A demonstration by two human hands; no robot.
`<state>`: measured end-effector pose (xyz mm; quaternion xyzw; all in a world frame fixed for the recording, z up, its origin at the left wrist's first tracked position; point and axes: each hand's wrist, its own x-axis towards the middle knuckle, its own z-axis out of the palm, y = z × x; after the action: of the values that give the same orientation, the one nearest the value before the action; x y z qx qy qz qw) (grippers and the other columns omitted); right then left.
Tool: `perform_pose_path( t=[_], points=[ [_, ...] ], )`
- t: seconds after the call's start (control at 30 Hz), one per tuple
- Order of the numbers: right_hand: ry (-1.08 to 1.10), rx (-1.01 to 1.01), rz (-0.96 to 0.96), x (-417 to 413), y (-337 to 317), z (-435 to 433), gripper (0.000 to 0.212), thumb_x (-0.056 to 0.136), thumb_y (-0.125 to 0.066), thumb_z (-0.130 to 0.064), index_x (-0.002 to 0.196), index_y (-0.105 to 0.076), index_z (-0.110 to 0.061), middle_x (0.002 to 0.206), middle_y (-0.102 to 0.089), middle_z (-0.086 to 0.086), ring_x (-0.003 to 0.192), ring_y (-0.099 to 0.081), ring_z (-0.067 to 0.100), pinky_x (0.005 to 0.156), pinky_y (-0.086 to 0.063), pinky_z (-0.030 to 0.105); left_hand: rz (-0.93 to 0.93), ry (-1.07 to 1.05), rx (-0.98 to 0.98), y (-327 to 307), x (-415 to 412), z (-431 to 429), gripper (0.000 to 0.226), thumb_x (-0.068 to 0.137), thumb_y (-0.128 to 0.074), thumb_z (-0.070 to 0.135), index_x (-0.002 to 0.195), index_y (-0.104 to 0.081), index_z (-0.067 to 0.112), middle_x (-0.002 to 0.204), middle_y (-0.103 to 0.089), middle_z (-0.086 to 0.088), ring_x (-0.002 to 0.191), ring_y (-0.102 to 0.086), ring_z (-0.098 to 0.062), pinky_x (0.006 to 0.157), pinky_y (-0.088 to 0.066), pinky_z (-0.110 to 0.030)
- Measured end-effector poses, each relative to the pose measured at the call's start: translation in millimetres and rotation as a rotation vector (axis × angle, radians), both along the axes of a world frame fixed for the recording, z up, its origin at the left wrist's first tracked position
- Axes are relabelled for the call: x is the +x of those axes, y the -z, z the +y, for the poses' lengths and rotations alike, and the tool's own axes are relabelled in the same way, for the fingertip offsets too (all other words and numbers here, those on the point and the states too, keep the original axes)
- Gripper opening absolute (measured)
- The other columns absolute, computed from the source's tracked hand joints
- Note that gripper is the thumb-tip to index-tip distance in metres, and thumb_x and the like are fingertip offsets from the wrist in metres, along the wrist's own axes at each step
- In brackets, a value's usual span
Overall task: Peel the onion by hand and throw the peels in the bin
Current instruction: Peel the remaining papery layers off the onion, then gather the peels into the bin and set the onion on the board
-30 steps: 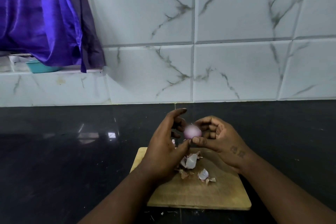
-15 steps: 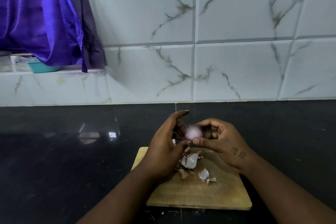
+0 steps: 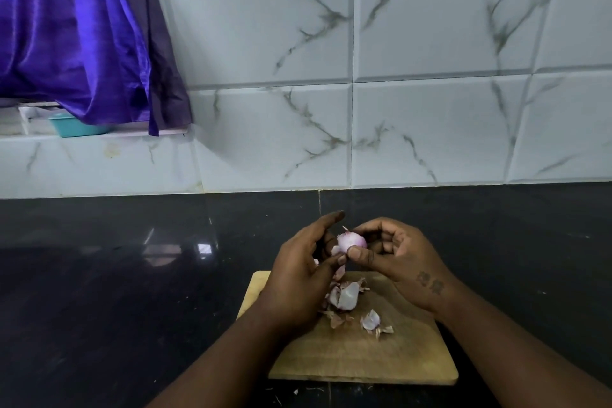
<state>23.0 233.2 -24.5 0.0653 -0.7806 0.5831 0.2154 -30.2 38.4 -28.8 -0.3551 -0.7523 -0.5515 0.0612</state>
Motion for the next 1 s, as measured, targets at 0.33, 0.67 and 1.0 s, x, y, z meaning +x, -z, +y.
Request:
perform_pose_path(
  t=[0.33,0.67,1.0],
  points=[
    [-0.108,-0.265,-0.082,2.3,-3.2,-3.5,0.036,0.084,-0.081,-0.018,0.120,-0.076,-0.015,0.112,-0.081,0.006,0.105,-0.078,0.020,0.084,-0.061,0.030,0.055,-0.012,0.132,-3.8,4.5,3.2,0.078,0.092,-0.074,-0.005,0.152,-0.052,0.040,0.097,-0.067,0.014,0.095,-0.068,-0.007,0.088,-0.056,-0.019],
    [-0.024,-0.618,-0.070,-0.3,-9.5,9.2,0.036,0.080,-0.072,-0.026,0.110,-0.076,-0.006,0.089,-0.080,0.007,0.074,-0.071,0.014,0.070,-0.062,0.023,-0.012,0.102,-0.093,1.5,4.7,0.6,0.071,0.096,-0.073,0.006,0.149,-0.047,0.045,0.103,-0.070,0.010,0.097,-0.071,-0.010,0.084,-0.063,-0.033],
    [-0.094,-0.465,-0.177,-0.7,-2.1,0.9,0.053,0.066,-0.090,-0.022,0.112,-0.072,-0.004,0.114,-0.074,0.021,0.097,-0.075,0.036,0.089,-0.062,0.049,0.149,-0.077,0.011,-3.4,6.1,-0.9,0.064,0.084,-0.089,0.020,0.138,-0.059,0.037,0.102,-0.065,0.021,0.098,-0.066,-0.003,0.079,-0.054,-0.017]
  ],
)
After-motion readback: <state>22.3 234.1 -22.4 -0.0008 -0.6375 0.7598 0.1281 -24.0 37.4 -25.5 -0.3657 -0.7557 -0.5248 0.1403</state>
